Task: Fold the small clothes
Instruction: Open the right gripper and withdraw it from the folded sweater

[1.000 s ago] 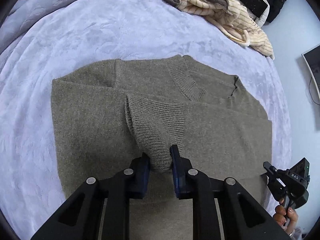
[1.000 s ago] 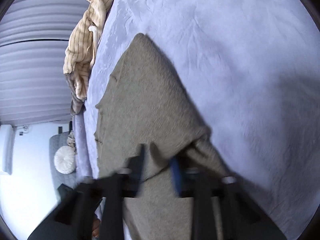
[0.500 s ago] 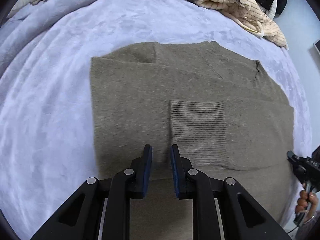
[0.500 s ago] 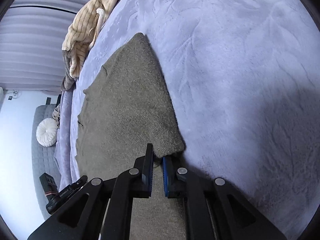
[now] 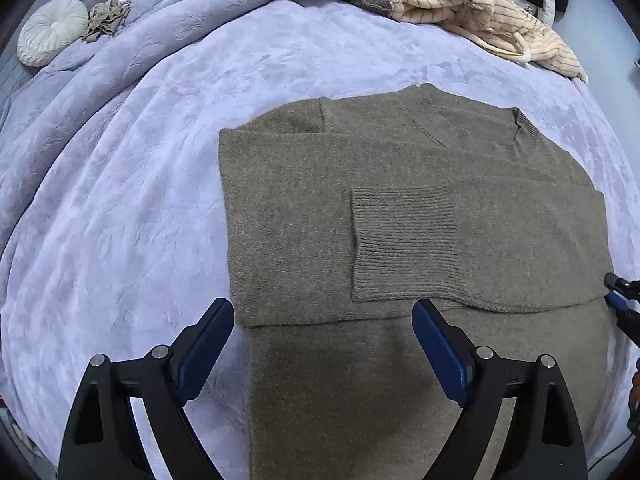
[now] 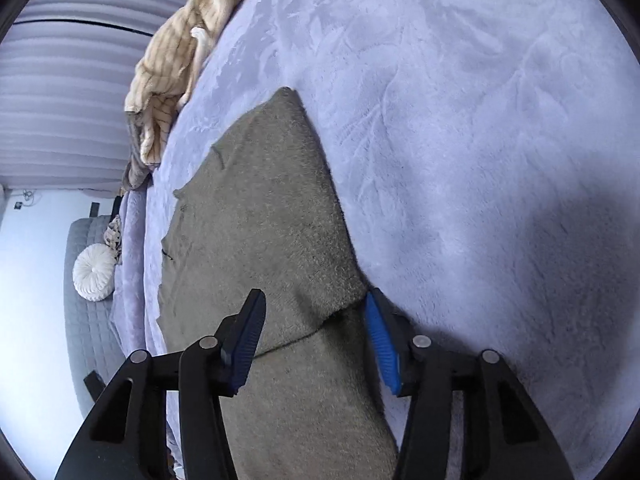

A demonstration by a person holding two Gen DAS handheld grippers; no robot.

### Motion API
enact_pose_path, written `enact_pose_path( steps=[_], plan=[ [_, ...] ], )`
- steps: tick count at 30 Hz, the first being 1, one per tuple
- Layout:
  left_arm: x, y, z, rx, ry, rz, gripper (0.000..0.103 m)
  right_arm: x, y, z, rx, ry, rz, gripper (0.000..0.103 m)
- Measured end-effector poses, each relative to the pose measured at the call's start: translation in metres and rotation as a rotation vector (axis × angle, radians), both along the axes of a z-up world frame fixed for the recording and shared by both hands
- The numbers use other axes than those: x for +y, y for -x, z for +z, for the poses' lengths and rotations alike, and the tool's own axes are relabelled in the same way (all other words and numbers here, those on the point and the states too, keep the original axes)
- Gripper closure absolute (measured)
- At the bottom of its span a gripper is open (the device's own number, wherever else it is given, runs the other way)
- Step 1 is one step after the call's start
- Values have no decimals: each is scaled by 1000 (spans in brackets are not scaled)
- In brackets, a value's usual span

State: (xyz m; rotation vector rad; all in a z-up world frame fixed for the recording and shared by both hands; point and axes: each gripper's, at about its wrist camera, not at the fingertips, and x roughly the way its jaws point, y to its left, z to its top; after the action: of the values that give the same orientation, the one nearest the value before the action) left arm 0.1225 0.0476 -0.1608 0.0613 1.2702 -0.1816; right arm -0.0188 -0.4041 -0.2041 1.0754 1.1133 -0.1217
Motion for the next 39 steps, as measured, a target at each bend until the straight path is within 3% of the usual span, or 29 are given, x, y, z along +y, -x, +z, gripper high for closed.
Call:
enact_pose_path(
  steps=[1,5,10,15,22,28,39],
  plan=[
    [-2,1,0,7,1,-1,12,0,0,0,6,0,-11,86],
    [-2,6,-5,12,-7,6,12,6,1,15,-24,91,31,87],
    [5,11,-25,91,-38,41,12,5,-9,-3,29,143,88,86],
    [9,24,-25,123,-18,35,12,12,0,11,49,169,94,75],
    [2,50,-8,130,-47,-26,12,41,31,40,91,192,149,57],
    [13,75,11,171,-30,-35,12,86,52,58,125,189,230,56],
    [40,127,40,205,14,-70,12,162,79,93,113,183,273,55]
  ],
)
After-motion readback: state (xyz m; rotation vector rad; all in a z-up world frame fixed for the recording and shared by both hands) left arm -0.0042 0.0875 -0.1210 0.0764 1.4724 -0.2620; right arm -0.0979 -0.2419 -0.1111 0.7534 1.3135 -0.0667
